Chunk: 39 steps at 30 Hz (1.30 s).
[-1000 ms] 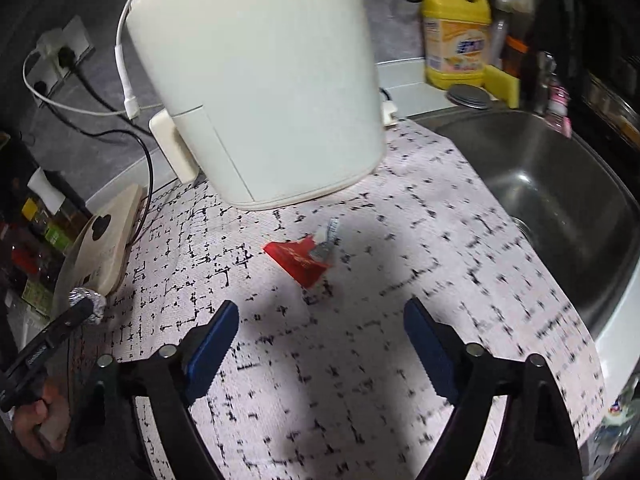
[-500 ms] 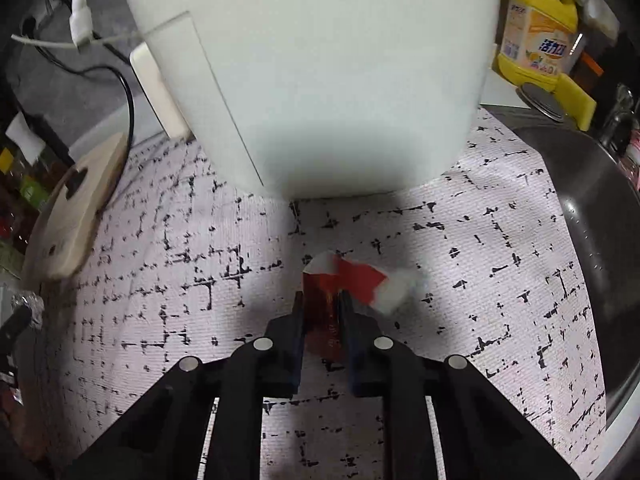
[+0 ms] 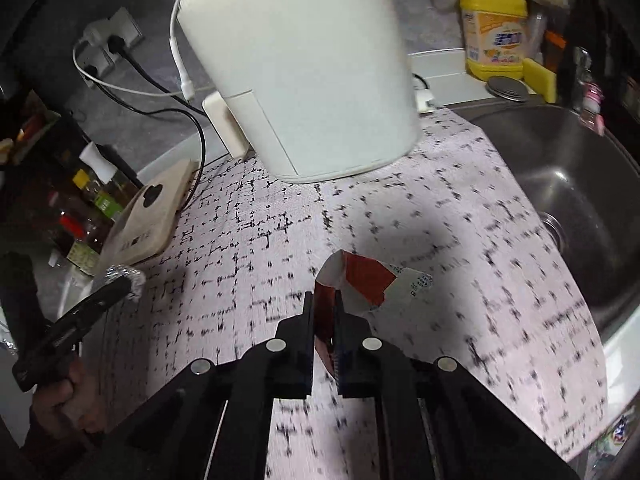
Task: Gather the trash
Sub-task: 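Carry the foil and wrapper in both tools down over the white bin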
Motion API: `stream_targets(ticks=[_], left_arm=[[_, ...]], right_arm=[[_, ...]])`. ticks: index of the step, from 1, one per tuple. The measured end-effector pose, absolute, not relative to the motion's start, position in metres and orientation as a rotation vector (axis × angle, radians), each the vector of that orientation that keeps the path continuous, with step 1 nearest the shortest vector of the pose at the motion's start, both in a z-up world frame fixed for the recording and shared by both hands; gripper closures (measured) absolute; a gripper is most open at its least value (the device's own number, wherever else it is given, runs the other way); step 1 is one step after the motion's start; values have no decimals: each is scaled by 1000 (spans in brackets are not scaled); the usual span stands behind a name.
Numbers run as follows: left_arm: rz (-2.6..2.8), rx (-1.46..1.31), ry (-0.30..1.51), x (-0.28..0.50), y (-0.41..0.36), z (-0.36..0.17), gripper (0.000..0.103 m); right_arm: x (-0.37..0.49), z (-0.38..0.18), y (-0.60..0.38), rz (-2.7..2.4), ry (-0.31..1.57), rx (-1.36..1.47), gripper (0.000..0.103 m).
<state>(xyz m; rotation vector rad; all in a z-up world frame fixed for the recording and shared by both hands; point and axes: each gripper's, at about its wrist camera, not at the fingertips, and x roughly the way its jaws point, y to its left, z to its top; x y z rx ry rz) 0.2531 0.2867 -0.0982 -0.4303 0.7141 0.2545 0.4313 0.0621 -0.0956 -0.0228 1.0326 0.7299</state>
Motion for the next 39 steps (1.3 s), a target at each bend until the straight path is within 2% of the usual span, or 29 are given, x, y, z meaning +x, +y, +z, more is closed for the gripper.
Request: stream_targets(ticks=[15, 32, 37, 38, 39], left_arm=[[0, -336, 767, 274, 131, -89, 63], [-197, -228, 864, 264, -32, -106, 63], [-221, -218, 883, 253, -68, -114, 63], [-224, -217, 885, 251, -73, -115, 63], [-227, -215, 887, 248, -80, -117, 63]], right_arm=[[366, -70, -124, 550, 1005, 130, 94], [289, -132, -305, 299, 1110, 294, 90], [268, -163, -336, 277, 1179, 317, 84], [265, -169, -340, 280, 1194, 318, 78], [262, -173, -345, 284, 1202, 321, 65]])
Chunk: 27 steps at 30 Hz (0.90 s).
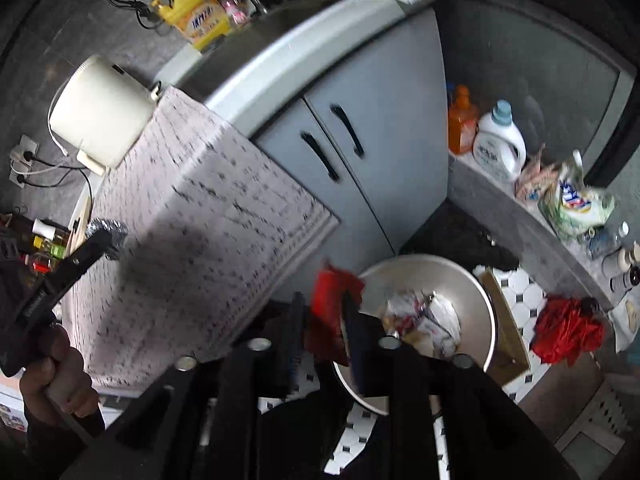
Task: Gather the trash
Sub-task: 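Carry the foil and wrapper in both tools down over the white bin, then open both tools to drop the wrapper and foil into the bin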
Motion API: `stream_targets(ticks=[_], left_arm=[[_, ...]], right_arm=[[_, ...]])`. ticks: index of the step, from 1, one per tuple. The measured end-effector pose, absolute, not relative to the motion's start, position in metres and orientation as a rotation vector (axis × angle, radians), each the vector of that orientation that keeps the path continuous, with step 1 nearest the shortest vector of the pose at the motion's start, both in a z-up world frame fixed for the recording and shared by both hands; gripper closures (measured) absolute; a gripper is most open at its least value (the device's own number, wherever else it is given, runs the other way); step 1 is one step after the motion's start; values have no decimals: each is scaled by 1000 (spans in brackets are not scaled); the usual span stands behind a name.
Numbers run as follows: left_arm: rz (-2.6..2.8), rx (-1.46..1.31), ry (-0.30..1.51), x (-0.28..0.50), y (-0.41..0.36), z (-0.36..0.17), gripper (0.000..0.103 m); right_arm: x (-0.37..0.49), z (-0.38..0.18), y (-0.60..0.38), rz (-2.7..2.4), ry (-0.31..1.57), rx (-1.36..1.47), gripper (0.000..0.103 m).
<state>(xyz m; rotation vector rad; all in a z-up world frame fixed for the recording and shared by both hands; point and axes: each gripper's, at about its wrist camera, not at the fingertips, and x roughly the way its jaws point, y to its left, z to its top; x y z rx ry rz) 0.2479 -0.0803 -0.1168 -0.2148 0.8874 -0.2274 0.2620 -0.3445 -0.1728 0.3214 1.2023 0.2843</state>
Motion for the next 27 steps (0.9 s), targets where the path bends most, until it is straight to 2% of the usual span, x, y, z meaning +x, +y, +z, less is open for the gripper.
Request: stream_targets(ticks=[2, 9, 12, 23, 25, 26, 27], left_arm=[[-233, -210, 888, 243, -91, -120, 63], [-266, -200, 931, 231, -126, -133, 63], [-303, -173, 950, 235, -144, -138, 62], [-464, -103, 1035, 252, -221, -157, 60], [-483, -99, 1051, 256, -232, -160, 52], [-493, -107, 1057, 257, -236, -161, 40], [-502, -117, 1057, 259, -239, -160, 32]], right_arm=[[256, -178, -352, 286, 1191, 323, 48], [242, -183, -386, 244, 1171, 351, 47], [234, -173, -404, 218, 1136, 351, 39], [198, -163, -475, 66, 1080, 443, 36], [190, -161, -487, 38, 1065, 457, 36], [188, -160, -492, 29, 1060, 463, 35], [184, -159, -498, 15, 1053, 470, 35]])
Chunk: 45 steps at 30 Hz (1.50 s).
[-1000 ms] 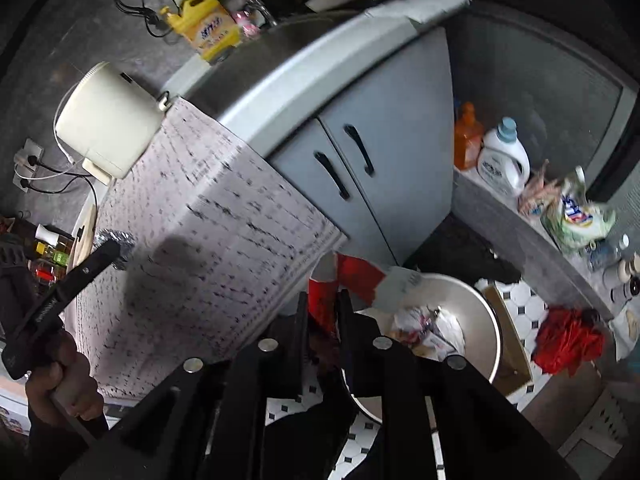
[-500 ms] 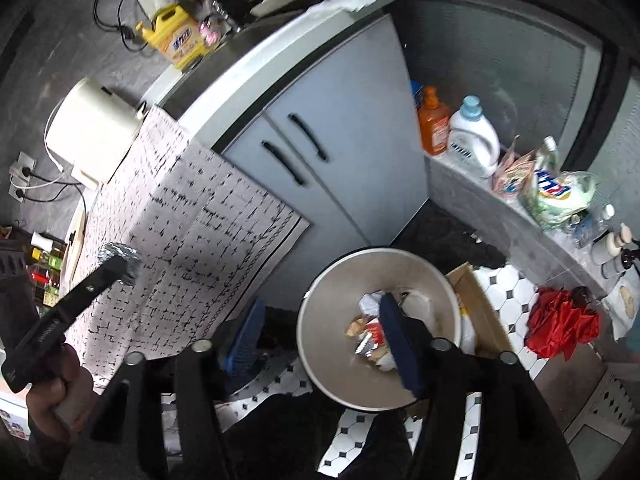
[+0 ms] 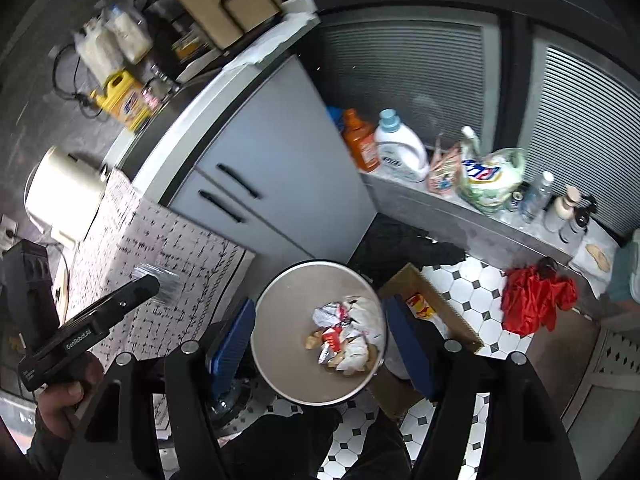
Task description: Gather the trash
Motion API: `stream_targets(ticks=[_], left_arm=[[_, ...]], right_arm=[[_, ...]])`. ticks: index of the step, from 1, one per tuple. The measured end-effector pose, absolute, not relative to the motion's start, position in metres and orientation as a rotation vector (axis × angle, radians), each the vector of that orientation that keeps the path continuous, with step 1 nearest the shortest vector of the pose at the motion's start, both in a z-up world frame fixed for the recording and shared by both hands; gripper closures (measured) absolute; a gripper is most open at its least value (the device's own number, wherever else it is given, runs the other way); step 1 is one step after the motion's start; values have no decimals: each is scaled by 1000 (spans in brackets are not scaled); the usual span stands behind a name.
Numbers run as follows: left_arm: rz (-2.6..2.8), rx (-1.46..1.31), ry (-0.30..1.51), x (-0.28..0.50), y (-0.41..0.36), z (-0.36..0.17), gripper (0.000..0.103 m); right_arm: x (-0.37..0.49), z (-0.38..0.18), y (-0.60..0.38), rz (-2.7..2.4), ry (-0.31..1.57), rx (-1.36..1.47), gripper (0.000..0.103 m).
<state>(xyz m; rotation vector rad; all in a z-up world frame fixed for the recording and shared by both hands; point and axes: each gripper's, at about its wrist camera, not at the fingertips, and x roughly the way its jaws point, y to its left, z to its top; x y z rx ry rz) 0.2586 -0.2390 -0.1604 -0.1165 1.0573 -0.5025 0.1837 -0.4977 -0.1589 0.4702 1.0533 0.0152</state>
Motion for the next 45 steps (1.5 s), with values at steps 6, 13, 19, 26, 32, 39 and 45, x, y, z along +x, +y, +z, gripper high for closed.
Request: stream_targets(ticks=[6, 13, 19, 26, 32, 39, 45], left_arm=[[-483, -112, 1040, 261, -244, -154, 18], [-372, -153, 1005, 248, -213, -136, 10], [-269, -198, 942, 222, -174, -113, 6], [-149, -238, 850, 185, -117, -79, 6], [-45, -261, 765, 131, -60, -53, 6], [83, -305, 701, 50, 1, -36, 6], [133, -323, 657, -3, 26, -21, 6]], right_arm=[[178, -158, -511, 1, 1041, 494, 33], [184, -152, -501, 59, 1022, 477, 20], [198, -137, -476, 126, 1008, 392, 12], [206, -113, -430, 214, 976, 349, 9], [193, -84, -385, 275, 923, 292, 8], [160, -57, -345, 309, 911, 248, 8], [122, -35, -318, 305, 903, 189, 8]])
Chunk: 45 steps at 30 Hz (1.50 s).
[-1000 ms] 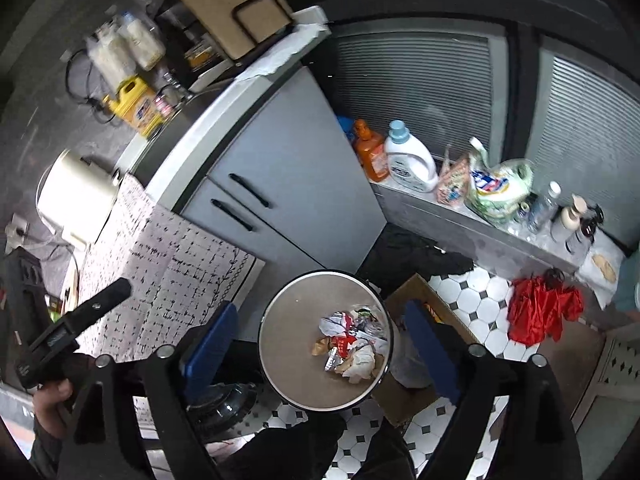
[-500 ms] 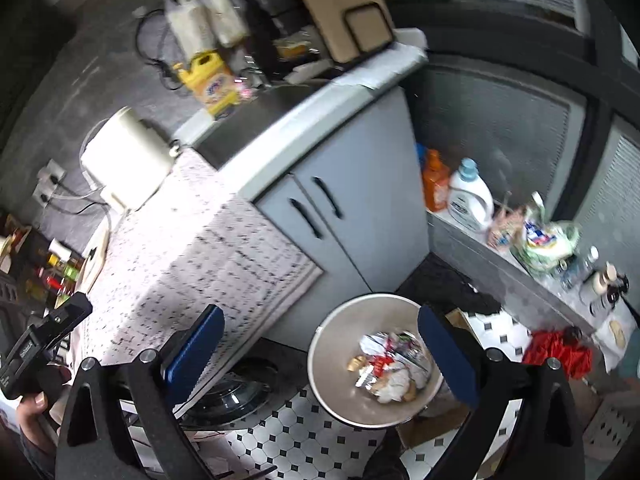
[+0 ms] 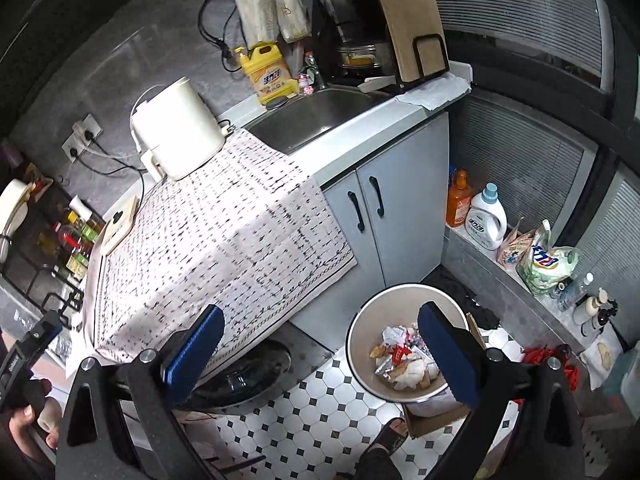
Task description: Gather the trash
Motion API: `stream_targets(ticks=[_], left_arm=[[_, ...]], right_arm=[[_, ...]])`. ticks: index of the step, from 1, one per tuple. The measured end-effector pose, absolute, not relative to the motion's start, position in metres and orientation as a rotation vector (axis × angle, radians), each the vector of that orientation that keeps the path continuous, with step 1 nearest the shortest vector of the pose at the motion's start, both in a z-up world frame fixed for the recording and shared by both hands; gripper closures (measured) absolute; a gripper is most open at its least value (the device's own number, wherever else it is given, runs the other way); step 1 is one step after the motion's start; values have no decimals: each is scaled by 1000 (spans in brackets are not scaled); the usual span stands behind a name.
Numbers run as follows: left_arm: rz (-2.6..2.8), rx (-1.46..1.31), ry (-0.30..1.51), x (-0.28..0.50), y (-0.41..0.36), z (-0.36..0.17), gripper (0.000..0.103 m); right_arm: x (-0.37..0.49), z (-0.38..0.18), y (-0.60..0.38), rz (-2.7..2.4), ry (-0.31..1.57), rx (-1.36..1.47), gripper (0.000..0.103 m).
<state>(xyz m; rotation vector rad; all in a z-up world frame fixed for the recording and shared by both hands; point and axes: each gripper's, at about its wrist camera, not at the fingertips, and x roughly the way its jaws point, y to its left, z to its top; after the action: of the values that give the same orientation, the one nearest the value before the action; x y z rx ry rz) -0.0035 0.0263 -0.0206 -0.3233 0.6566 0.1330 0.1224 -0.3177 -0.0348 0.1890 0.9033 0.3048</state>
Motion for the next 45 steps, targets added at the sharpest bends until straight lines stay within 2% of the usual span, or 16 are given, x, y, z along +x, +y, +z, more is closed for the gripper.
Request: stream_targets(ticks=[22, 45], left_arm=[[134, -276, 463, -142, 31, 59, 6], [156, -244, 419, -160, 25, 76, 6]], right_arm=[[-17, 67, -268, 300, 723, 104, 8], [-34, 71, -240, 312, 704, 79, 8]])
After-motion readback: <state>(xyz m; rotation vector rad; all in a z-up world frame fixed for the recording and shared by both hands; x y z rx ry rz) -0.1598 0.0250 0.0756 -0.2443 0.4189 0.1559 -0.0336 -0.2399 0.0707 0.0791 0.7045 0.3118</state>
